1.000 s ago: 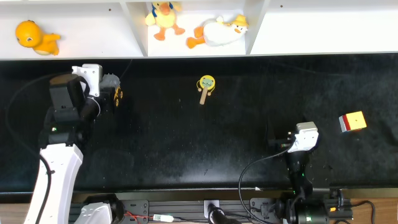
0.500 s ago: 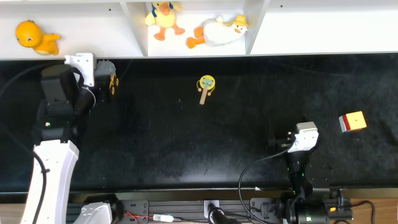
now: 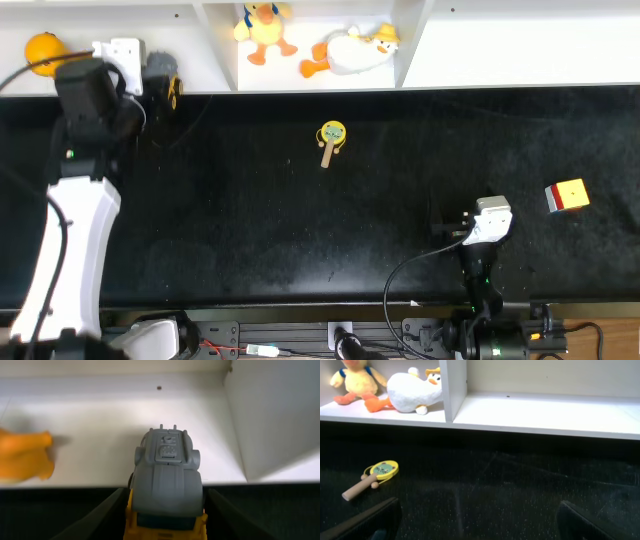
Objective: Store Toys
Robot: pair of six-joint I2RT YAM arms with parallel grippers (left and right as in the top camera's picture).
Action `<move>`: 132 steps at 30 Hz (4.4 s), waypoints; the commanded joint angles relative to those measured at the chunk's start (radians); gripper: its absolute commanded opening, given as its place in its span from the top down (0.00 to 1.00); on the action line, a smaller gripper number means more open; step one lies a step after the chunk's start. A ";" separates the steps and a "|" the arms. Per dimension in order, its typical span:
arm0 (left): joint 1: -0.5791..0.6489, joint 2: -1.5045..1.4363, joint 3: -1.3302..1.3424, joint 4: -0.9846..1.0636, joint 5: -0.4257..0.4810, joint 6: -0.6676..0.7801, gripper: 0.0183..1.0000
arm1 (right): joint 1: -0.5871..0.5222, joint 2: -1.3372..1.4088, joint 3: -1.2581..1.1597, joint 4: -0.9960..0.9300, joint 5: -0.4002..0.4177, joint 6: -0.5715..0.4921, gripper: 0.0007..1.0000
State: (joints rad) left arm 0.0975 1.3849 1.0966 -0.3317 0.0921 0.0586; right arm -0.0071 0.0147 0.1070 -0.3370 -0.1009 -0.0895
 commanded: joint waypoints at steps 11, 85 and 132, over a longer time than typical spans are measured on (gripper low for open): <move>-0.003 0.217 0.113 0.091 -0.001 -0.023 0.65 | -0.006 -0.011 -0.006 0.006 -0.010 0.000 0.00; -0.195 -1.382 -1.088 0.248 -0.127 -0.026 0.00 | -0.006 -0.011 -0.006 0.006 -0.010 0.000 0.01; -0.195 -1.382 -1.088 0.248 -0.128 -0.026 0.00 | 0.430 0.710 0.590 -0.415 0.414 0.626 0.00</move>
State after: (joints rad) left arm -0.0929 0.0166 0.0124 -0.0830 -0.0414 0.0219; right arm 0.3637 0.6796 0.6312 -0.7521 0.2340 0.4942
